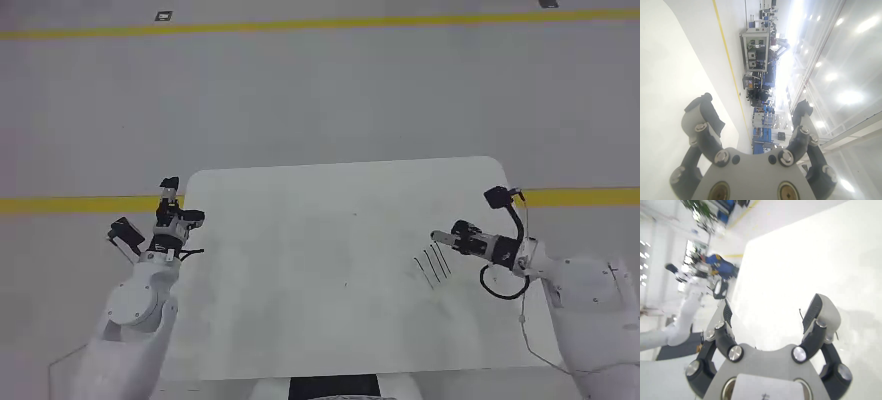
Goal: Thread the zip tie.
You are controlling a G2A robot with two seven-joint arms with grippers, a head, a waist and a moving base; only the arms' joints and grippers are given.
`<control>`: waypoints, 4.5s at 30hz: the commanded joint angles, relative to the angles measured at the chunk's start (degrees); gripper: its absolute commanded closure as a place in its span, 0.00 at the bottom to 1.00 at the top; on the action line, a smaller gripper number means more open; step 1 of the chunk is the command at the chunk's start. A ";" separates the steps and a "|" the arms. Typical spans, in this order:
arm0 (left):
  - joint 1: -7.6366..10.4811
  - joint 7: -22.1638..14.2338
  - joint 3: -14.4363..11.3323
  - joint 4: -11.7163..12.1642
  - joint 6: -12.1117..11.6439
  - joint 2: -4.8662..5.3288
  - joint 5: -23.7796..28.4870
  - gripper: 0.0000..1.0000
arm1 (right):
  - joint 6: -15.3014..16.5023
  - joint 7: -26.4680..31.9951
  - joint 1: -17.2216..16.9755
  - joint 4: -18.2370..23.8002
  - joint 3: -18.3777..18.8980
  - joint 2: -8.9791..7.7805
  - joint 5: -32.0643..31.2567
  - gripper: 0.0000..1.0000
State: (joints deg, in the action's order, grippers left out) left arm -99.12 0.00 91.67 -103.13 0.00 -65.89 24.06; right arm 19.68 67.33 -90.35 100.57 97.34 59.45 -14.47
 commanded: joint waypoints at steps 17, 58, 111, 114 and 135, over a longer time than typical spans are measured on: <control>0.00 0.00 0.00 0.00 0.00 0.00 0.00 0.00 | -0.20 2.61 0.26 0.58 -0.71 -0.19 -1.45 0.00; 0.00 0.00 0.00 0.00 0.00 0.00 0.00 0.00 | -0.20 9.97 9.92 -4.06 -19.91 -6.88 -15.34 0.00; 0.00 0.00 0.00 0.00 0.00 0.00 0.00 0.00 | -0.20 3.54 12.08 -5.00 -25.15 -9.71 -19.33 0.60; 0.00 0.00 0.00 0.00 0.00 0.00 0.00 0.00 | -0.20 3.60 12.23 -5.27 -25.20 -10.00 -19.66 0.65; 0.00 0.00 0.00 0.00 0.00 0.00 0.00 0.00 | -1.68 -1.16 14.70 -10.12 -28.82 -9.86 -22.65 0.80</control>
State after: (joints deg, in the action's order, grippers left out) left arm -99.12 0.00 91.67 -103.13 0.00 -65.89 24.06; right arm 18.24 66.50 -75.72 90.56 68.61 49.57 -36.93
